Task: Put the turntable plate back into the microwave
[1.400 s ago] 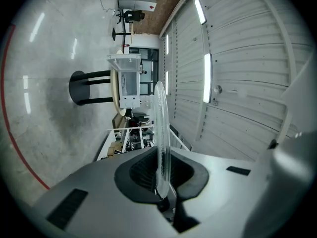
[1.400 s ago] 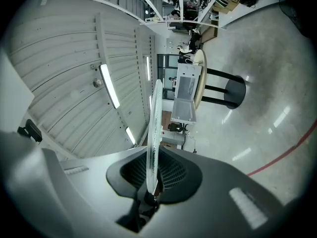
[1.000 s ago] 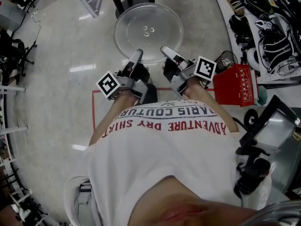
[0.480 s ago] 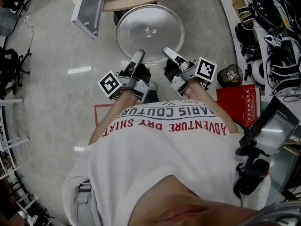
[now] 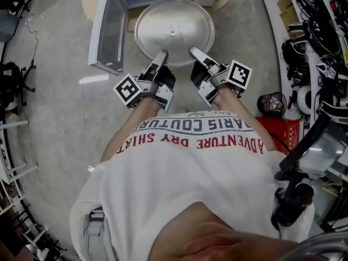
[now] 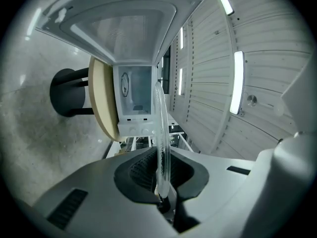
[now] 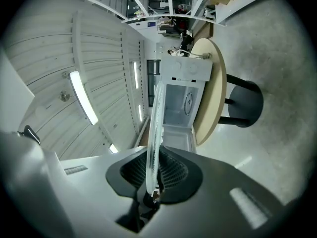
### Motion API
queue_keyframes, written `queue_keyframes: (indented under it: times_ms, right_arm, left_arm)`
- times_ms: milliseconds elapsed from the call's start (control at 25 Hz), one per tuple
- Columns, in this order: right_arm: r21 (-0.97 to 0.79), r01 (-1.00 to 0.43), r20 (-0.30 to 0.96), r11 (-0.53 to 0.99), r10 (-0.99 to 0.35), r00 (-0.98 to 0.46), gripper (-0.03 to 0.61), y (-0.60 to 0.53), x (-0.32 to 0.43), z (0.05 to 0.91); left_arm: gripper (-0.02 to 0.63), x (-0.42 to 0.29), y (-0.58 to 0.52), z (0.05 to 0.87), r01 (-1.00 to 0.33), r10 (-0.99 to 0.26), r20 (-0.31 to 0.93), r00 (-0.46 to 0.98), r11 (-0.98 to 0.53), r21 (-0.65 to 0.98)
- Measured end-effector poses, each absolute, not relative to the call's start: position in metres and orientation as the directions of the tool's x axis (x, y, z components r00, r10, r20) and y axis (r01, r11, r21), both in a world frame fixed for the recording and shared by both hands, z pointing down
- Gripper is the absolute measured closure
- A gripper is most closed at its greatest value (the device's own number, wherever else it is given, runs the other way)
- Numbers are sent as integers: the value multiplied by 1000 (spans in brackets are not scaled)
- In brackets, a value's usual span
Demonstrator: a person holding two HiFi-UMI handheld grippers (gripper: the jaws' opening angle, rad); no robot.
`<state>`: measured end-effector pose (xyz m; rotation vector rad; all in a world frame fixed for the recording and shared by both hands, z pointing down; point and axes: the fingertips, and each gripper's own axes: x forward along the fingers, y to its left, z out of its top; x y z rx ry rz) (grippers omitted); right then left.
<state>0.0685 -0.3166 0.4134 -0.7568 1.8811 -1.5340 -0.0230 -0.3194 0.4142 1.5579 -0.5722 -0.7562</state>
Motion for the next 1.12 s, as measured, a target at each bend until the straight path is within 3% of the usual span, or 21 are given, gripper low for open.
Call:
queue_keyframes:
  times_ms: [1120]
  right_arm:
    - [-999,-50,30,16,-619,-784,545,-597,53,516]
  left_arm:
    - [591,-40,-580,510,2,-874,10,487,12,1000]
